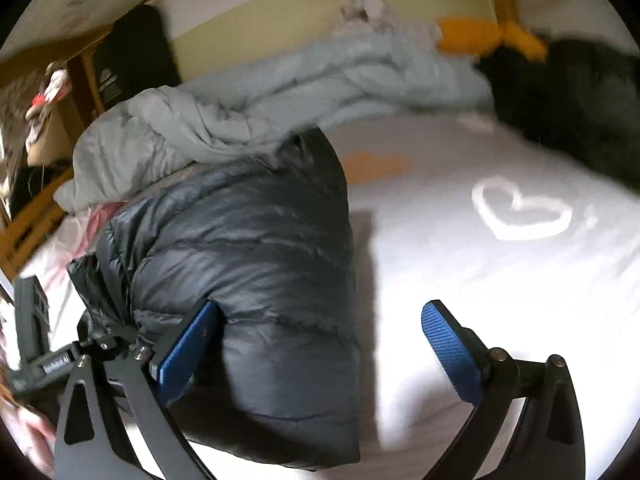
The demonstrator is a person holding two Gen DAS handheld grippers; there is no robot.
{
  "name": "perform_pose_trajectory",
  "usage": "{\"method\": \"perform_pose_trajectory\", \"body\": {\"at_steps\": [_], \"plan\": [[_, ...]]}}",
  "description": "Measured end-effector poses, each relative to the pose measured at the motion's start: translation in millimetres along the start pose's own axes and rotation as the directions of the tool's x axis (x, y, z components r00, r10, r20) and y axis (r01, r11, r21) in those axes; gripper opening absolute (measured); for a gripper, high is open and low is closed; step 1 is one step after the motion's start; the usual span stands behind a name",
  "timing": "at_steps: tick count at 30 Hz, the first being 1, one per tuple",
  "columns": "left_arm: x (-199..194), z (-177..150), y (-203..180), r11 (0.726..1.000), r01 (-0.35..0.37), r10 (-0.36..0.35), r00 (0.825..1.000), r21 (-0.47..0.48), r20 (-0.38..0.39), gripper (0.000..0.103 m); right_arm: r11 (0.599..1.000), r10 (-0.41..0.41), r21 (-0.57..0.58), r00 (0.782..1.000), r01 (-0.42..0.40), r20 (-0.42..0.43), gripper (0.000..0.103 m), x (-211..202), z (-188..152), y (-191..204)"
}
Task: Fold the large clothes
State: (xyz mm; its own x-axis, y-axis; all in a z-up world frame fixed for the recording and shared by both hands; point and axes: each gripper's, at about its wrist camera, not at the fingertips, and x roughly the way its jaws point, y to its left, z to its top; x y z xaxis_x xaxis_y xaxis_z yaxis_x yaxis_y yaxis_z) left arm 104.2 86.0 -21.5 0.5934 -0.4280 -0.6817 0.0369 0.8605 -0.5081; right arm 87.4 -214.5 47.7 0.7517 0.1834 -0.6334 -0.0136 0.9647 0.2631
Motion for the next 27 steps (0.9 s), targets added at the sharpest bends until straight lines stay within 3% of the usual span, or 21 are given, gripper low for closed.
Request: {"method": "perform_pose_trajectory", "body": {"at_steps": [3,6,9,10,11,12,14,16,20,27], "plan": [[0.5,-0.3,1.1,1.000,0.008,-0.008,1.000,0.002,-0.005,0.103,0.991,0.124,0.063,0.988,-0.118,-0.093,0.103,20.2,-6.6,-9.0],[2.3,2.5,-0.1,1.000,0.003,-0.003,1.000,0.008,-0.009,0.103,0.966,0.254,0.106,0.944,-0.237,-0.210,0.103,45.5,-17.5,-4.3],[2.3,3.1,0.8,1.000,0.010,-0.010,1.000,0.010,-0.013,0.103,0.978,0.208,0.058,0.964,-0.201,-0.169,0.102,47.0,-21.0,5.0],[2.9,4.2,-0.6,1.000,0.012,-0.012,1.000,0.009,-0.010,0.100,0.980,0.198,0.051,0.968,-0.192,-0.152,0.097,45.9,-21.8,6.8],[0.7,3.3,-2.5,1.000,0.021,-0.021,1.000,0.013,-0.001,0.088,0.982,0.186,0.039,0.973,-0.183,-0.134,0.093,43.8,-22.5,8.9],[-4.3,1.2,-8.0,1.000,0.010,-0.011,1.000,0.026,0.019,0.082,0.985,0.171,0.019,0.979,-0.170,-0.115,0.086,41.1,-22.5,12.1],[-17.4,-3.4,-31.5,0.990,-0.056,0.046,0.995,0.126,0.085,0.064,0.988,0.144,-0.040,0.987,-0.148,-0.076,0.075,32.2,-22.4,21.0],[-27.3,-7.0,-48.6,0.974,-0.091,0.063,0.988,0.207,0.139,0.058,0.988,0.105,-0.113,0.994,-0.107,-0.030,0.062,17.2,-23.2,33.0],[-34.1,-2.0,-40.4,0.985,-0.033,0.012,0.992,0.168,0.123,0.054,0.978,0.069,-0.199,0.997,-0.058,0.046,0.059,-11.3,-17.4,50.8],[-63.7,-1.8,-64.1,0.962,-0.045,-0.020,0.973,0.271,0.231,0.053,0.965,0.063,-0.261,0.988,-0.024,0.141,0.058,-52.8,-12.9,67.9]]}}
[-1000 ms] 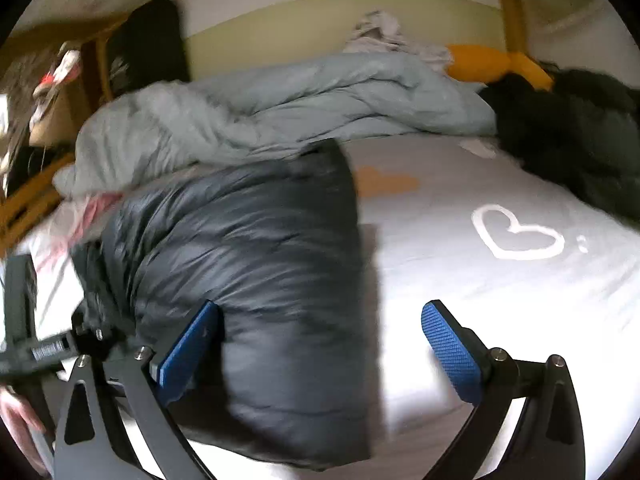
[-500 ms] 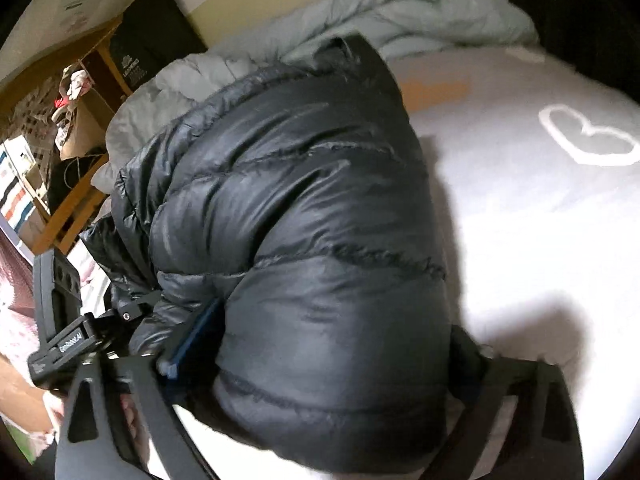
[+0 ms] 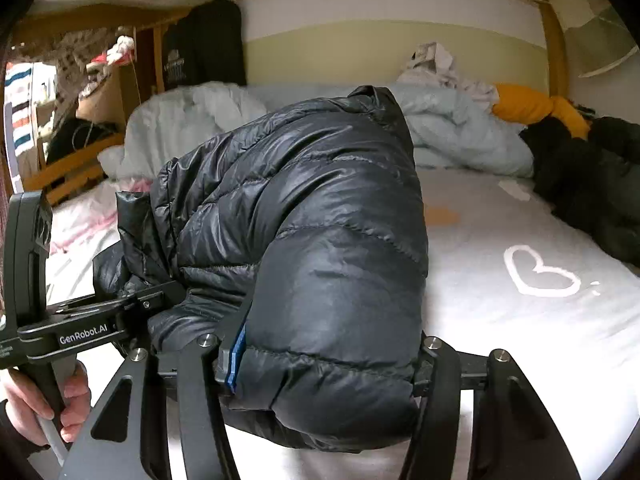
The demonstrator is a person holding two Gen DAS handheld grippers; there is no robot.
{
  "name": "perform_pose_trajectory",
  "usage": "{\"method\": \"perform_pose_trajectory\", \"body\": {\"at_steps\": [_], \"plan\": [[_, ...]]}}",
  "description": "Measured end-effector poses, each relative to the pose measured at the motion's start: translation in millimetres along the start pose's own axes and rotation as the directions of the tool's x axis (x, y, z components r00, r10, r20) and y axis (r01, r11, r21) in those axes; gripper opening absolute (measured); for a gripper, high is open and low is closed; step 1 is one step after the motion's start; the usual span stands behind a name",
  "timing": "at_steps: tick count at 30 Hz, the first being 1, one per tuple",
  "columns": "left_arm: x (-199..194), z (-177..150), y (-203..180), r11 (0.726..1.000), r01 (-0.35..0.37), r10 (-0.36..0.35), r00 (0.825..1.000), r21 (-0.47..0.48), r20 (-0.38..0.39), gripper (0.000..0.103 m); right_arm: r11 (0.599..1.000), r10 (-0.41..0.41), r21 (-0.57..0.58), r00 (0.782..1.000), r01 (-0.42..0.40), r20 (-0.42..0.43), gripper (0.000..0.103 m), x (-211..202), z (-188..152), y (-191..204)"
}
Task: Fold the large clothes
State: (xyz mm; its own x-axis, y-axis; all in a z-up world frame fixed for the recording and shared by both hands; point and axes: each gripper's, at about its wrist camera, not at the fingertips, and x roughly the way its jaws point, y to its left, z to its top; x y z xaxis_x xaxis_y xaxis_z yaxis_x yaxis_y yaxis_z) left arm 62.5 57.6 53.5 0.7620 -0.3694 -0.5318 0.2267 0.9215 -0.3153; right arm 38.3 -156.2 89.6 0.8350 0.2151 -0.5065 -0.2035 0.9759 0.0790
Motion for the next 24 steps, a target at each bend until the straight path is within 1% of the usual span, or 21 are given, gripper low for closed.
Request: {"method": "perform_pose_trajectory", "body": {"at_steps": [5,7,10,13,15,18,20,24], "plan": [[-18.7,6.5,-18.2,0.997,0.014,-0.019,0.997,0.070,0.069,0.053,1.000,0.015,0.011,0.999,-0.015,0.037,0.059,-24.2,11.3,-9.1],[-20.7,9.9,-25.1,0.997,0.009,-0.016,0.996,0.078,0.090,0.053,1.000,0.017,0.007,0.998,-0.017,0.054,0.059,-32.8,15.6,-11.2],[-16.2,19.7,-35.6,0.996,0.019,-0.027,0.996,0.085,0.089,0.053,1.000,0.011,-0.012,0.998,-0.011,0.061,0.060,-39.6,24.3,-17.4],[-12.4,33.2,-51.5,0.993,0.044,-0.055,0.994,0.107,0.100,0.053,0.999,0.019,-0.030,0.998,-0.018,0.060,0.061,-43.7,32.7,-31.0],[-4.5,44.6,-70.8,0.989,0.054,-0.069,0.992,0.136,0.109,0.053,1.000,0.019,-0.023,0.997,-0.017,0.078,0.062,-48.5,41.0,-47.3],[15.3,62.5,-103.4,0.981,0.083,-0.104,0.988,0.175,0.114,0.053,1.000,-0.020,-0.004,0.992,0.021,0.121,0.062,-56.8,53.1,-78.1],[33.3,73.1,-128.0,0.974,0.096,-0.122,0.985,0.205,0.120,0.053,0.998,-0.051,0.028,0.988,0.048,0.145,0.063,-59.9,61.2,-105.8],[77.4,85.6,-174.2,0.960,0.136,-0.169,0.979,0.245,0.118,0.053,0.990,-0.108,0.109,0.982,0.092,0.154,0.063,-56.3,69.8,-163.9]]}}
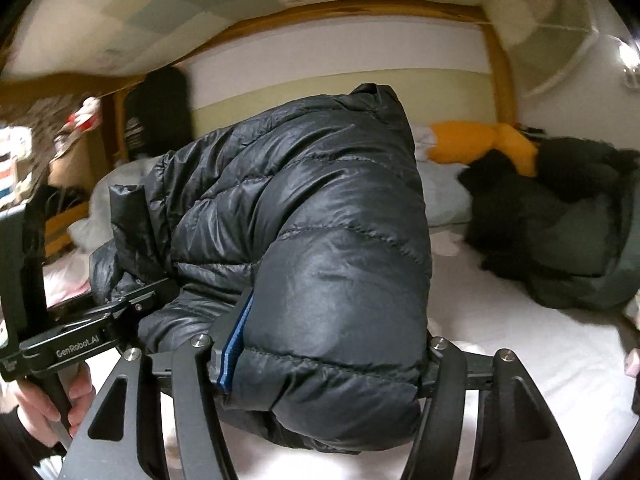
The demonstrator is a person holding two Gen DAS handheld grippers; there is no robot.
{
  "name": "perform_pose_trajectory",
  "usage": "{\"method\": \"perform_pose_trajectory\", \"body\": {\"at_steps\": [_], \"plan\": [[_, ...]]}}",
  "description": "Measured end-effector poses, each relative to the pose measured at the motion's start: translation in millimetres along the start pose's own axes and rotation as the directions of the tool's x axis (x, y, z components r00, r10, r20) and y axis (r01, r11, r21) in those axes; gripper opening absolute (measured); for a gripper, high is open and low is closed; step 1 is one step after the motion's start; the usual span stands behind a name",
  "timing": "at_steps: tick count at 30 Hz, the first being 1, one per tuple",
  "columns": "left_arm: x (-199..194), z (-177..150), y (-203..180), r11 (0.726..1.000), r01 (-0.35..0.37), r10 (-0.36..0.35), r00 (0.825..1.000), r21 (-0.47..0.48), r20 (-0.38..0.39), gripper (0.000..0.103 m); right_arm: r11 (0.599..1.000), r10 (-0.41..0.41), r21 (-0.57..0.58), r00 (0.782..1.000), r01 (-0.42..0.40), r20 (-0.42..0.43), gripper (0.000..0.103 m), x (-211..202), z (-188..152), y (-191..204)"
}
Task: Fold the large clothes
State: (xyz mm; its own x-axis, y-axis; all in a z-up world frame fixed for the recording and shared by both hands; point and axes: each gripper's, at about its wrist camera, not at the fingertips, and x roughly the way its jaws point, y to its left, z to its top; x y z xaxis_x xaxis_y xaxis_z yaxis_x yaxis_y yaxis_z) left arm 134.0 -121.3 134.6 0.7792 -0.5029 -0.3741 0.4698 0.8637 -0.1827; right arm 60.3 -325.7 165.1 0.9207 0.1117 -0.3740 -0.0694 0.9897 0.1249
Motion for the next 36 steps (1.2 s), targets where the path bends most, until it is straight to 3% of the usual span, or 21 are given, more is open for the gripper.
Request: {"method": "perform_pose_trajectory", "body": {"at_steps": [5,11,17,22,24,27,28,31,33,36], "plan": [[60.2,1.3,-36.3,0.999,0.039,-0.038,0.999,0.025,-0.013,0.053,0.994,-0.070,0.085,0.998,0.069,-0.001,0.064,17.6,-1.8,-72.1],[136.7,-21.1,-54.9,0.999,0.032,-0.033,0.992,-0.006,-0.118,0.053,0.982,-0.064,0.169,0.989,0.087,-0.136,0.064,73.1,-18.5,-152.4],[184.7,-48.8,-76.8,0.999,0.034,-0.033,0.989,0.003,-0.146,0.055,0.975,-0.108,0.169,0.975,0.142,-0.196,0.065,106.5,-31.5,-188.2],[204.7,-42.7,-70.9,0.999,0.032,-0.034,0.989,-0.019,-0.146,0.064,0.973,-0.155,0.140,0.969,0.183,-0.191,0.070,115.2,-40.3,-185.1],[210.1,-38.5,-73.8,0.999,0.015,-0.010,0.990,0.034,-0.144,0.069,0.971,-0.149,0.154,0.969,0.181,-0.194,0.073,113.4,-41.7,-187.8],[206.0,-38.3,-78.2,0.991,-0.048,0.063,0.991,0.128,-0.115,0.085,0.968,-0.159,0.162,0.966,0.194,-0.206,0.078,112.1,-45.1,-189.2],[201.4,-38.6,-78.3,0.988,-0.063,0.078,0.992,0.144,-0.102,0.091,0.966,-0.174,0.157,0.963,0.208,-0.206,0.085,110.3,-45.3,-187.1],[169.2,-37.6,-80.7,0.978,-0.116,0.117,0.993,0.174,0.004,0.103,0.953,-0.269,0.097,0.949,0.287,-0.165,0.091,96.3,-44.2,-177.3],[143.8,-35.7,-81.7,0.978,-0.122,0.112,0.992,0.170,0.065,0.103,0.943,-0.320,0.059,0.940,0.329,-0.122,0.091,85.4,-39.9,-170.6],[107.1,-31.9,-81.9,0.983,-0.112,0.092,0.986,0.145,0.136,0.103,0.933,-0.358,0.042,0.934,0.357,0.006,0.103,54.5,-41.4,-158.1]]}}
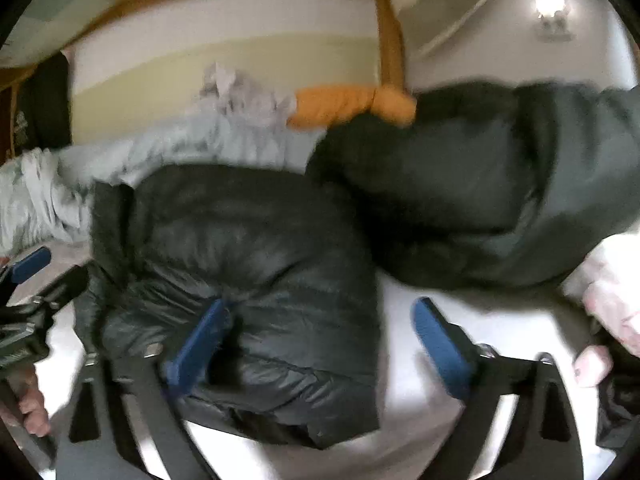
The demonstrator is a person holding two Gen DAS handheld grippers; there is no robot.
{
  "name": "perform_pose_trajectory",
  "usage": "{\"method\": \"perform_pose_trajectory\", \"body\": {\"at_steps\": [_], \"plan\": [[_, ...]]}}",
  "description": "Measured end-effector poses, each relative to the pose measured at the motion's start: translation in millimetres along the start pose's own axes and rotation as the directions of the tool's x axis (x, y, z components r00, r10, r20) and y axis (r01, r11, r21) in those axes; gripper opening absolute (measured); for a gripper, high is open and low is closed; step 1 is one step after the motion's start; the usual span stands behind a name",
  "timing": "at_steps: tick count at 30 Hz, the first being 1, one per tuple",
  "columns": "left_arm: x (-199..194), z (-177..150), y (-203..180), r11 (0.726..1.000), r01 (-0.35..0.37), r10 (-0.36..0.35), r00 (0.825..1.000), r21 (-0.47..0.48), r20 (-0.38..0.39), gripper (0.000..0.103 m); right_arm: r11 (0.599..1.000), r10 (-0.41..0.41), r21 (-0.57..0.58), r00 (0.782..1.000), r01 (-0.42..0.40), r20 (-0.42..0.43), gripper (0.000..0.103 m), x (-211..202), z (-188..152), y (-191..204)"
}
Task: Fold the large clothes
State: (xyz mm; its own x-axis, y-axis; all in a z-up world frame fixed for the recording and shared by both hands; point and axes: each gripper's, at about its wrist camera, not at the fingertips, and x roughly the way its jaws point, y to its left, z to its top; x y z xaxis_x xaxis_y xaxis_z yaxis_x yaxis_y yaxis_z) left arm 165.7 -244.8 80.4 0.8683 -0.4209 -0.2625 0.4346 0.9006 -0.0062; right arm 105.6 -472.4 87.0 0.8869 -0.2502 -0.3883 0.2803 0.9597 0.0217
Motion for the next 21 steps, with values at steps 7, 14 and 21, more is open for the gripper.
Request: {"method": "perform_pose_trajectory", "body": {"at_steps": [7,14,21], "plan": [[-45.6,-2.1,7.1,0.999,-0.025,0.028,0.996,-0.039,0.088,0.103,1.000,0.011,-0.021,0.980,-0.007,0.197,0.103,-57.1,-12.8,6.2],[-51.0,-42.0,0.1,0.998,-0.063,0.064,0.995,-0.020,0.076,0.103,0.998,0.032,-0.062,0.969,-0.017,0.244,0.103,-64.4,-26.2,18.5],[-52.4,-41.2,-11.3,0.996,-0.087,0.084,0.992,0.034,0.095,0.103,0.994,0.032,-0.109,0.979,-0.010,0.202,0.103,-55.2,-32.7,27.9]]}}
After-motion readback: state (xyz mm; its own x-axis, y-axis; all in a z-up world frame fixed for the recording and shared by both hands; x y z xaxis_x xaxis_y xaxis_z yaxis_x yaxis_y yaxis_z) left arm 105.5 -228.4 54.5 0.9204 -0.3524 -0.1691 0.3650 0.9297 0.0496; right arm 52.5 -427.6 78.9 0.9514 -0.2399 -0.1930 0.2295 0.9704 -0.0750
